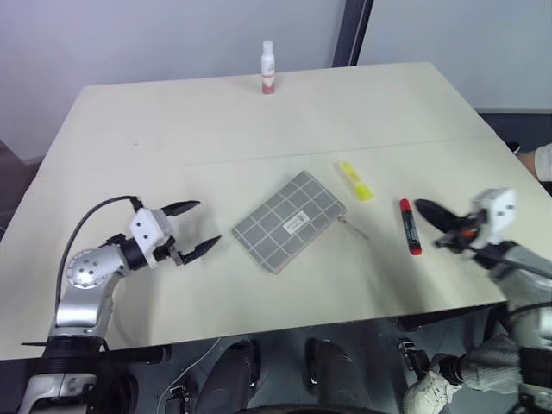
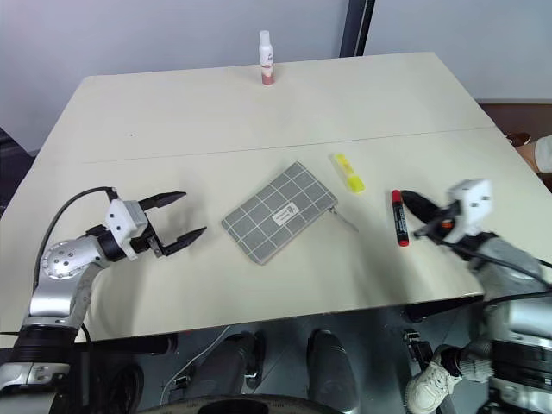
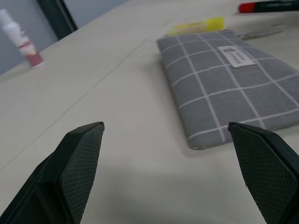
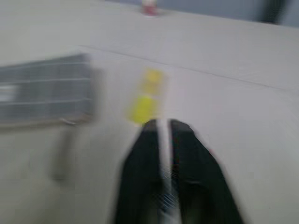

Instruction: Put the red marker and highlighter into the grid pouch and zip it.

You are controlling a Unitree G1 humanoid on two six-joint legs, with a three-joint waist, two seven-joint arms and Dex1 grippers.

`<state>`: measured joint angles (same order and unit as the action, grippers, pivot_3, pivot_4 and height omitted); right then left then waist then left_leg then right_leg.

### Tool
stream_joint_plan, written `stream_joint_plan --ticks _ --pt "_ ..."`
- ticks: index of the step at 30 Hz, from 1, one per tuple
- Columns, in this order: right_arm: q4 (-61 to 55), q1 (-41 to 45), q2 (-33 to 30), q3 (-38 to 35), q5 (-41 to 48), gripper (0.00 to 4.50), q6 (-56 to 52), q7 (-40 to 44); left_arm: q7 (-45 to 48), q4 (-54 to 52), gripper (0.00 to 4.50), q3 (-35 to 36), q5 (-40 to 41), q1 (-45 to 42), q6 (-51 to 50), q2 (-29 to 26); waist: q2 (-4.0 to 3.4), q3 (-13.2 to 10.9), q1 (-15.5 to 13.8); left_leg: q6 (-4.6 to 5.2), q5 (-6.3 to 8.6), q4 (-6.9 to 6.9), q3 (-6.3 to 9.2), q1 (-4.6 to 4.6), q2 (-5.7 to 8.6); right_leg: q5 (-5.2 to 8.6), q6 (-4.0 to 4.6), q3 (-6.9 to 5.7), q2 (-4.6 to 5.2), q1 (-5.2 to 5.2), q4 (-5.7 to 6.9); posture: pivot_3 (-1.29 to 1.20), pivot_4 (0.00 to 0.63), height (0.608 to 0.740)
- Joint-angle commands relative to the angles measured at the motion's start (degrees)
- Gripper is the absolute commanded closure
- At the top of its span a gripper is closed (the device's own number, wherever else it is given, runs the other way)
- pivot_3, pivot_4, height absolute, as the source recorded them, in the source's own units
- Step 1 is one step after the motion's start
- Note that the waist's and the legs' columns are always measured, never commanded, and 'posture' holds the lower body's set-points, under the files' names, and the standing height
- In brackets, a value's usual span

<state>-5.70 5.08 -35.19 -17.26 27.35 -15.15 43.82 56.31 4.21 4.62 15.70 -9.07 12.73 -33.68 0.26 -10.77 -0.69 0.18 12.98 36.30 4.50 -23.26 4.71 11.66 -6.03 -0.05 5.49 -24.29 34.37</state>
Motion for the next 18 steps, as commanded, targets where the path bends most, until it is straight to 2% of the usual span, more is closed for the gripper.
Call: stream_joint_plan --ticks 1,5,10,13,18 --pt "-5.1 2.4 2.1 4.5 -1.6 4.48 -0.9 -2.8 2.0 -3.1 0.0 -3.1 -3.3 0.1 7.2 -0.9 0.0 0.0 -0.1 -0.01 0.0 0.01 0.0 -0.02 0.01 0.0 0.0 -0.01 0.01 0.0 -0.02 0.0 0.15 0.74" --pt "-0.5 8.6 6.4 12.3 -7.1 4.48 1.9 -4.1 2.8 -3.6 0.0 -7.1 -5.9 -1.8 12.8 0.0 0.01 0.0 0.0 -0.01 0.0 0.05 -0.09 -0.04 0.05 -0.04 0.05 0.01 0.05 0.0 -0.09 0.0 0.15 0.74" --pt "11.4 17.5 11.6 19.7 -15.8 4.48 6.7 -7.4 1.4 1.7 0.0 -11.9 -12.5 -6.0 22.4 1.2 0.02 0.0 0.0 -0.09 -0.06 -0.02 -0.08 -0.02 -0.01 -0.08 0.07 -0.01 -0.08 -0.09 -0.01 0.0 0.15 0.74" --pt "18.4 21.7 13.0 22.0 -20.3 4.48 9.4 -9.5 0.7 3.9 0.0 -14.0 -14.3 -7.8 25.6 1.9 0.02 0.0 0.1 -0.14 -0.1 -0.02 -0.09 -0.03 -0.01 -0.19 -0.05 0.0 -0.24 -0.13 0.01 0.0 0.15 0.74" --pt "25.2 24.0 12.9 24.0 -25.1 4.48 12.5 -10.5 0.1 5.9 0.0 -16.8 -17.3 -9.0 30.3 1.2 0.02 0.0 0.1 -0.15 -0.1 -0.07 -0.08 -0.03 -0.03 -0.22 -0.07 0.0 -0.28 -0.16 0.02 0.0 0.15 0.74"
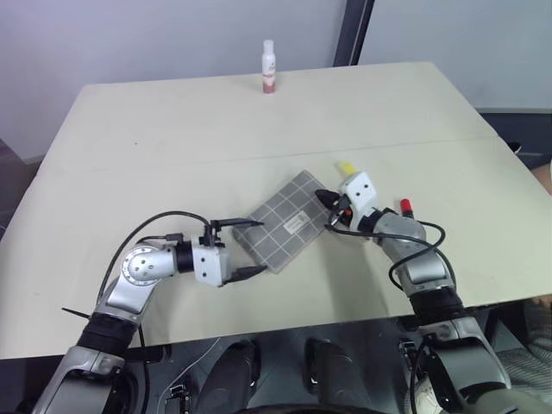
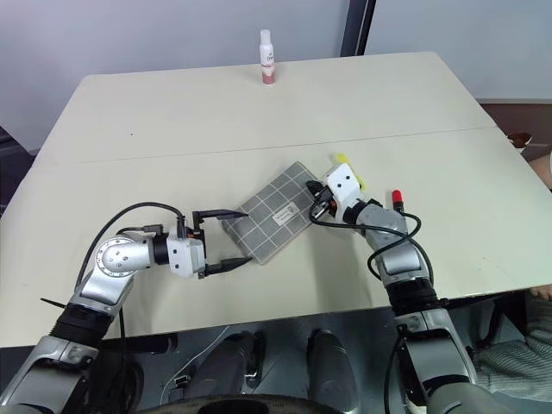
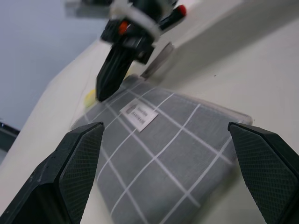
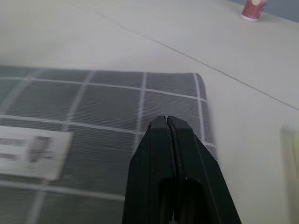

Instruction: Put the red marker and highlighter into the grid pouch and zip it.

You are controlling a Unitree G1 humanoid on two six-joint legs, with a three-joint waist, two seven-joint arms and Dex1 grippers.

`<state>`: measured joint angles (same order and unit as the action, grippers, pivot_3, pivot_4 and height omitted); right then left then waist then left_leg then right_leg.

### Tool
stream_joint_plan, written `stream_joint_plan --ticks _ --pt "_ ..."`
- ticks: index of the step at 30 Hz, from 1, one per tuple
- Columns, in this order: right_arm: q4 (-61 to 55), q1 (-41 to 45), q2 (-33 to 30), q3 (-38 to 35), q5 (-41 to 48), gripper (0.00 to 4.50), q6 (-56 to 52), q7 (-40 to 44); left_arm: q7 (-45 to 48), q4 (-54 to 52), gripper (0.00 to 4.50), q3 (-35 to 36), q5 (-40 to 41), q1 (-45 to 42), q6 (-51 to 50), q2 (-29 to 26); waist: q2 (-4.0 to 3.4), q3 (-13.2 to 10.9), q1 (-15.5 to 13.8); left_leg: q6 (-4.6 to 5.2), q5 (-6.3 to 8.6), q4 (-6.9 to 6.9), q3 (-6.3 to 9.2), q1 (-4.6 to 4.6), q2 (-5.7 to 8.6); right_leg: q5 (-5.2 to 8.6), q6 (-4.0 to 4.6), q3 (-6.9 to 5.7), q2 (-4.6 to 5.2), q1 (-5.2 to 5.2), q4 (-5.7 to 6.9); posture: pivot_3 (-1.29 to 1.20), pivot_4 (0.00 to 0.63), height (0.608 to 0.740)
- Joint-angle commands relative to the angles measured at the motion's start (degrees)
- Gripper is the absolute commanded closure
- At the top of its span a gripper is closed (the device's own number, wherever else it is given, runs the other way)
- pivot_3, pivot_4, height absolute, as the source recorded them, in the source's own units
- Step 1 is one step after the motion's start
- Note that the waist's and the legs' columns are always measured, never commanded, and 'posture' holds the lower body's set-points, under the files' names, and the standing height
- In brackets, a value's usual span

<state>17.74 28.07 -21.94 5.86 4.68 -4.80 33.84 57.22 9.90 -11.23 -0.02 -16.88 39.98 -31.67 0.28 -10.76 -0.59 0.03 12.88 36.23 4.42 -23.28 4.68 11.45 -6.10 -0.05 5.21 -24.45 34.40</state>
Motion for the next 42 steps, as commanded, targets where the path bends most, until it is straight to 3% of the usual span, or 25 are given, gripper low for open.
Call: stream_joint_plan --ticks 1,8,14,20,23,30,40,42 --pt "2.4 1.1 -0.2 0.9 -2.8 4.48 2.3 -0.8 -0.9 0.5 0.0 -1.2 -1.8 -1.2 3.6 -1.2 0.0 0.0 0.1 0.0 0.0 0.0 0.0 0.0 -0.01 0.0 0.0 0.0 -0.02 0.0 0.02 0.0 0.15 0.74" --pt "2.7 0.5 0.0 0.1 -3.4 4.48 2.4 -1.1 -2.6 3.2 0.0 -1.6 -4.3 -1.8 8.0 -3.9 -0.01 0.0 0.3 -0.08 -0.05 0.03 -0.01 0.05 -0.19 -0.06 0.1 0.01 -0.18 -0.01 0.12 0.0 0.15 0.74" --pt "1.7 0.5 0.4 -0.3 -2.7 4.48 1.5 -0.8 -10.1 7.5 0.0 -2.2 -12.9 -5.3 8.2 -1.6 -0.01 0.0 0.2 -0.13 -0.09 0.11 -0.01 0.14 -0.2 -0.06 0.1 0.0 -0.21 -0.01 0.41 0.0 0.15 0.74" --pt "0.7 0.1 0.7 -0.3 -2.6 4.48 0.7 -0.6 -10.9 6.8 0.0 -4.4 -10.5 -5.8 5.5 1.8 -0.01 0.0 0.3 -0.14 -0.1 0.12 -0.06 0.29 -0.23 -0.06 0.09 0.03 -0.21 0.0 0.69 0.0 0.15 0.74" --pt "0.1 -0.1 0.9 -0.4 -2.5 4.5 0.3 -0.7 -10.1 6.5 0.82 -5.6 -10.3 -5.4 4.7 1.9 -0.01 0.0 0.5 -0.14 -0.1 0.12 -0.07 0.33 -0.25 -0.06 0.09 0.04 -0.24 0.0 0.73 0.0 0.15 0.74" --pt "-1.6 -0.7 0.8 -0.6 -2.2 4.5 -0.5 -0.6 -10.8 5.9 4.47 -5.4 -10.4 -4.7 2.5 0.0 -0.01 0.0 1.2 -0.14 -0.11 0.11 -0.06 0.37 -0.28 -0.05 0.11 0.04 -0.26 0.02 0.75 0.0 0.15 0.74" --pt "-4.3 -1.0 1.3 -2.0 1.4 4.5 -1.9 1.1 -11.4 3.1 4.47 -4.5 -7.7 -3.5 -0.7 -0.4 -0.01 0.0 1.3 -0.14 -0.1 0.1 -0.06 0.39 -0.28 -0.05 0.1 0.06 -0.25 0.03 0.75 0.0 0.15 0.74" --pt "-7.2 -1.4 1.9 -3.8 4.9 3.96 -3.9 2.0 -11.6 2.8 4.5 -3.9 -6.7 -3.3 -0.5 -0.7 -0.01 0.0 1.3 -0.14 -0.1 0.09 -0.06 0.39 -0.28 -0.05 0.1 0.07 -0.25 0.03 0.75 0.0 0.15 0.74"
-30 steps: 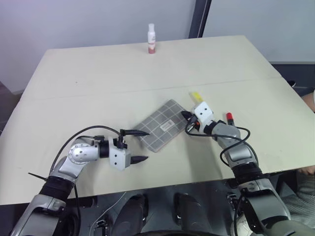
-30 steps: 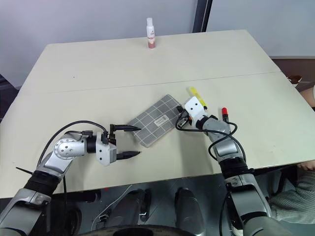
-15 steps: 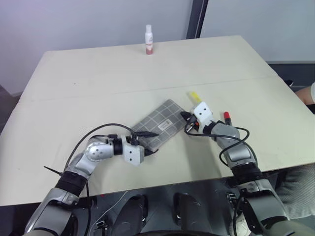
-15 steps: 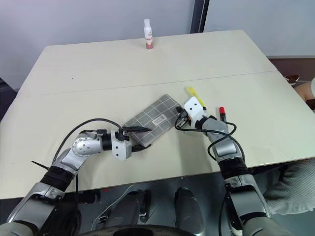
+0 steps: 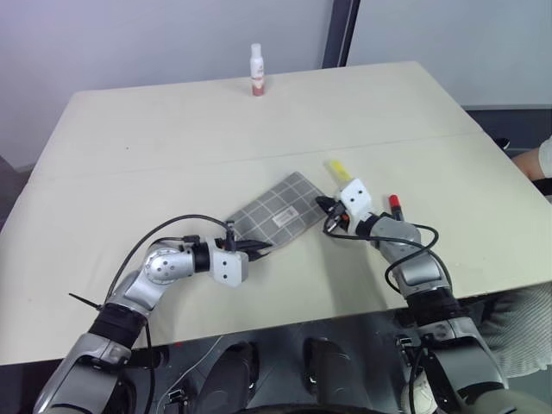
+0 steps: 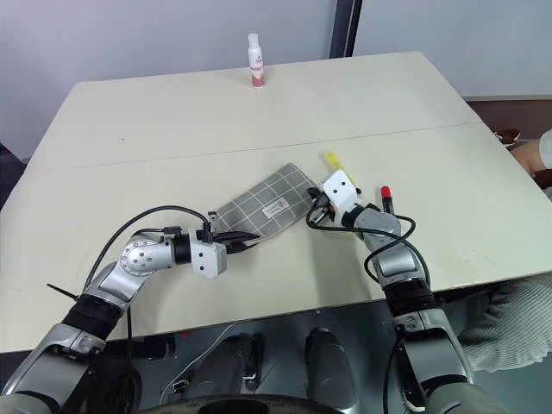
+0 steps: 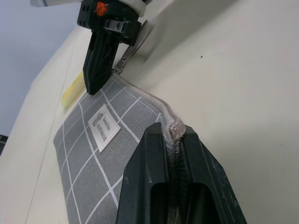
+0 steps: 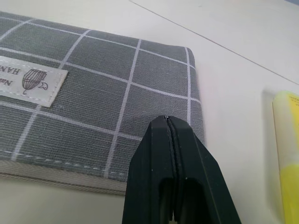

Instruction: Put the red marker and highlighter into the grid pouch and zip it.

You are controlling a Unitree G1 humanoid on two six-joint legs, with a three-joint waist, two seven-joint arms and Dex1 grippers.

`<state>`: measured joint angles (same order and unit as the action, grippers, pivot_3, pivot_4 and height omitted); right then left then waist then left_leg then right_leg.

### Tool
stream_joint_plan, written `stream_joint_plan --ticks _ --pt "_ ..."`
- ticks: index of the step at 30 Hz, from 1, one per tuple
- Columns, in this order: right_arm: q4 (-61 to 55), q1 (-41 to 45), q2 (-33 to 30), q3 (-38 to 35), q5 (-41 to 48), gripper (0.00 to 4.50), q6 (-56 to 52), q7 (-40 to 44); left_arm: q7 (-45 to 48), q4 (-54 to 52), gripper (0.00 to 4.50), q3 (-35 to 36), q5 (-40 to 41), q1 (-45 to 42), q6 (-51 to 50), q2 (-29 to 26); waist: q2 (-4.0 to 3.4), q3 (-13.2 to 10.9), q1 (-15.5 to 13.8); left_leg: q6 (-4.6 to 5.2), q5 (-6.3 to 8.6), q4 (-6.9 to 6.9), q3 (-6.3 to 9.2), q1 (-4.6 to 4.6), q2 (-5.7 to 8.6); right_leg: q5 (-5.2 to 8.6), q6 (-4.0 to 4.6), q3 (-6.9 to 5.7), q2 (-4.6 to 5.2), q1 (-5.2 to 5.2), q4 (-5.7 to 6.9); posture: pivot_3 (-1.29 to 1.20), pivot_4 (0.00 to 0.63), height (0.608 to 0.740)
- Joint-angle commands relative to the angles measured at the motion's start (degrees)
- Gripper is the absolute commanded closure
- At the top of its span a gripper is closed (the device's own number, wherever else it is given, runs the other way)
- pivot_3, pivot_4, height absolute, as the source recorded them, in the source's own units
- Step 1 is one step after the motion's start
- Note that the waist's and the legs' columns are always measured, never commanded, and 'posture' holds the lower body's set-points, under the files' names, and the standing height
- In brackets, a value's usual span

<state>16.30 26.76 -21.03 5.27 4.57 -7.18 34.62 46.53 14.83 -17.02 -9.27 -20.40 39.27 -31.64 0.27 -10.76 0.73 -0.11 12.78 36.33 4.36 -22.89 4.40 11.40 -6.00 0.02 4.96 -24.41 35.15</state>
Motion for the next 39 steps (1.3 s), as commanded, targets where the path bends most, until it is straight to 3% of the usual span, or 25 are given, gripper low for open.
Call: stream_joint_plan --ticks 1,8,17,29,32,39 --pt "-7.5 -0.3 1.2 -4.3 6.9 3.66 -2.8 1.4 -0.9 -2.3 4.5 2.3 3.4 0.3 0.1 -0.8 0.0 0.0 0.0 0.0 0.0 0.0 0.0 0.0 0.0 0.0 0.0 0.0 0.0 0.0 0.0 0.0 0.15 0.74" --pt "-25.4 -6.5 -3.8 -11.7 20.3 0.11 -13.2 6.2 -1.4 -3.5 4.5 5.8 10.2 1.2 -0.2 -1.1 0.0 0.0 -0.3 -0.01 0.01 -0.01 0.05 -0.07 -0.01 0.04 0.05 -0.01 0.05 -0.01 -0.06 0.0 0.15 0.74" --pt "-29.5 -13.0 -6.1 -10.5 18.4 0.04 -16.4 3.5 1.1 -4.3 4.5 7.3 15.6 0.7 -0.2 -1.4 0.01 0.0 0.0 -0.01 0.01 0.0 0.03 -0.1 -0.08 0.12 0.18 -0.01 0.09 -0.02 -0.12 0.0 0.15 0.74" --pt "-16.0 -6.1 0.2 -3.4 9.7 0.04 -17.1 -4.5 1.7 -2.7 4.5 6.6 13.8 0.7 2.8 -0.6 0.02 0.0 -0.1 -0.01 0.01 0.0 -0.02 -0.13 -0.09 0.12 0.2 -0.02 0.02 -0.04 -0.13 0.0 0.15 0.74" --pt "-14.2 -5.0 0.7 -3.8 9.4 0.81 -16.7 -4.5 1.3 -3.1 4.5 6.7 13.4 1.4 3.1 -0.5 0.02 0.0 -0.2 -0.01 0.01 -0.02 -0.02 -0.13 -0.08 0.12 0.19 -0.03 0.02 -0.05 -0.13 0.0 0.15 0.74" --pt "-17.4 -5.4 -1.6 -1.8 8.3 4.24 -17.6 -1.6 0.2 -2.7 4.5 6.6 11.6 2.6 3.7 -0.3 0.02 0.0 -0.1 -0.01 0.01 -0.02 -0.01 -0.14 -0.08 0.12 0.19 -0.03 0.02 -0.06 -0.14 0.0 0.15 0.74"
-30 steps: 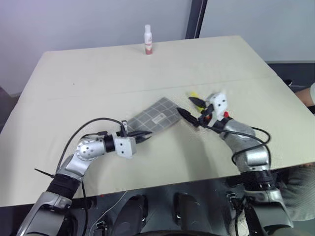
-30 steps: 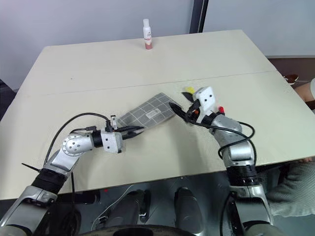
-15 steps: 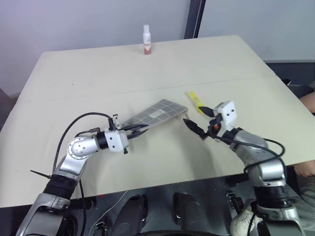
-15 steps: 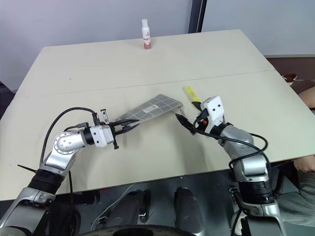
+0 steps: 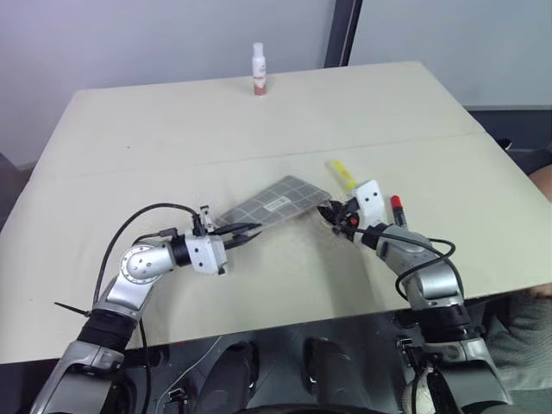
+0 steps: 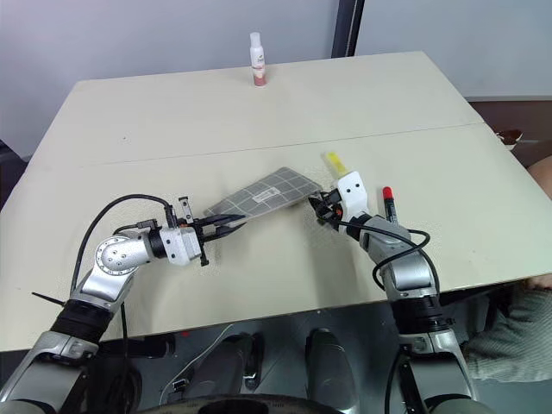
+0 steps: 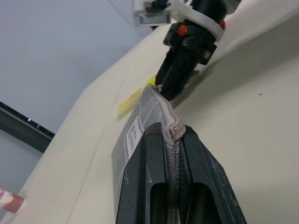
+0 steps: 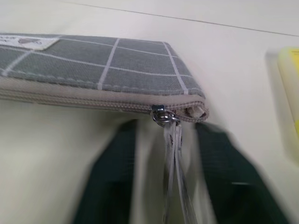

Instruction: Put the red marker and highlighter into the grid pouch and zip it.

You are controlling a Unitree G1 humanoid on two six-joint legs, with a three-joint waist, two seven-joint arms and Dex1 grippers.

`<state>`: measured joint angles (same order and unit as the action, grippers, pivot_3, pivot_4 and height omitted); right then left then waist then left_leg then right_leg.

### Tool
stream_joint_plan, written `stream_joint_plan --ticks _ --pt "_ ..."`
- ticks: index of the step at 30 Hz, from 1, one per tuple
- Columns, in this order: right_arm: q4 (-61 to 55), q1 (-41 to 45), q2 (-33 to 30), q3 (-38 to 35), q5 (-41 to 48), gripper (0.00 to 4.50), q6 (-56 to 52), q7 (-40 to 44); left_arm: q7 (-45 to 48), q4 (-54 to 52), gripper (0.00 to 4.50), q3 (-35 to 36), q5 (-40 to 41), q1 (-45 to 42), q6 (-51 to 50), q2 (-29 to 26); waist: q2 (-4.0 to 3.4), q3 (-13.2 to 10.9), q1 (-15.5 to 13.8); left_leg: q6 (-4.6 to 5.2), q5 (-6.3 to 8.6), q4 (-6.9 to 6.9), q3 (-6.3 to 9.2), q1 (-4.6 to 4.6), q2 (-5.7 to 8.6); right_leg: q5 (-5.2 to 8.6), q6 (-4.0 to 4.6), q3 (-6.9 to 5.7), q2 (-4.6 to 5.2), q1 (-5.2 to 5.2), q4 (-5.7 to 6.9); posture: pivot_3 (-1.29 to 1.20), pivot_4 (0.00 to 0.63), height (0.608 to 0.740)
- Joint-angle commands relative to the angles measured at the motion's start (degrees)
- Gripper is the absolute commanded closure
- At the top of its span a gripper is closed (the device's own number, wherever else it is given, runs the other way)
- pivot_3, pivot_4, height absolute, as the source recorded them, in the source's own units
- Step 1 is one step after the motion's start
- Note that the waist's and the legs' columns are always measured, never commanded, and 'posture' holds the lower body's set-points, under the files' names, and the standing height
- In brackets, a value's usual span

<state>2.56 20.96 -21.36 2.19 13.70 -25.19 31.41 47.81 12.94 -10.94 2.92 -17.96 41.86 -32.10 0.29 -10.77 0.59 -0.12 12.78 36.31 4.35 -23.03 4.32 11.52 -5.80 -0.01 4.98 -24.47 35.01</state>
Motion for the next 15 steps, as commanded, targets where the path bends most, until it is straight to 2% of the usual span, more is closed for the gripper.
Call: stream_joint_plan --ticks 1,3,11,15 --pt "-4.4 0.4 -1.9 2.5 -1.7 4.45 0.4 2.3 -1.2 -0.5 4.5 0.4 -1.0 0.1 1.3 0.2 0.0 0.0 0.0 0.0 0.0 0.0 0.0 0.0 0.0 0.0 0.0 0.0 0.0 0.0 0.0 0.0 0.15 0.74" --pt "-5.8 1.3 -3.2 5.3 -4.1 4.45 0.8 3.4 -1.6 0.5 4.5 0.0 -2.1 -0.4 1.4 0.6 0.0 0.0 0.0 0.0 0.0 0.0 0.0 0.0 0.0 0.0 0.0 -0.01 0.0 0.0 0.0 0.0 0.15 0.74" --pt "-7.1 7.0 -1.2 14.5 -9.4 4.45 2.7 6.4 -5.5 6.4 4.5 -2.0 -8.8 -4.1 2.6 4.1 0.0 0.0 -0.1 0.0 0.0 0.02 0.02 0.01 -0.02 -0.01 -0.02 -0.03 -0.04 -0.02 0.03 0.0 0.15 0.74" --pt "-8.4 7.4 -0.9 16.1 -8.6 4.45 4.2 9.8 -7.2 7.8 4.5 -2.6 -11.2 -6.0 2.8 5.3 0.01 0.0 -0.1 0.0 0.0 0.01 0.03 -0.08 0.03 -0.1 -0.2 -0.07 0.0 -0.06 0.0 0.0 0.15 0.74"
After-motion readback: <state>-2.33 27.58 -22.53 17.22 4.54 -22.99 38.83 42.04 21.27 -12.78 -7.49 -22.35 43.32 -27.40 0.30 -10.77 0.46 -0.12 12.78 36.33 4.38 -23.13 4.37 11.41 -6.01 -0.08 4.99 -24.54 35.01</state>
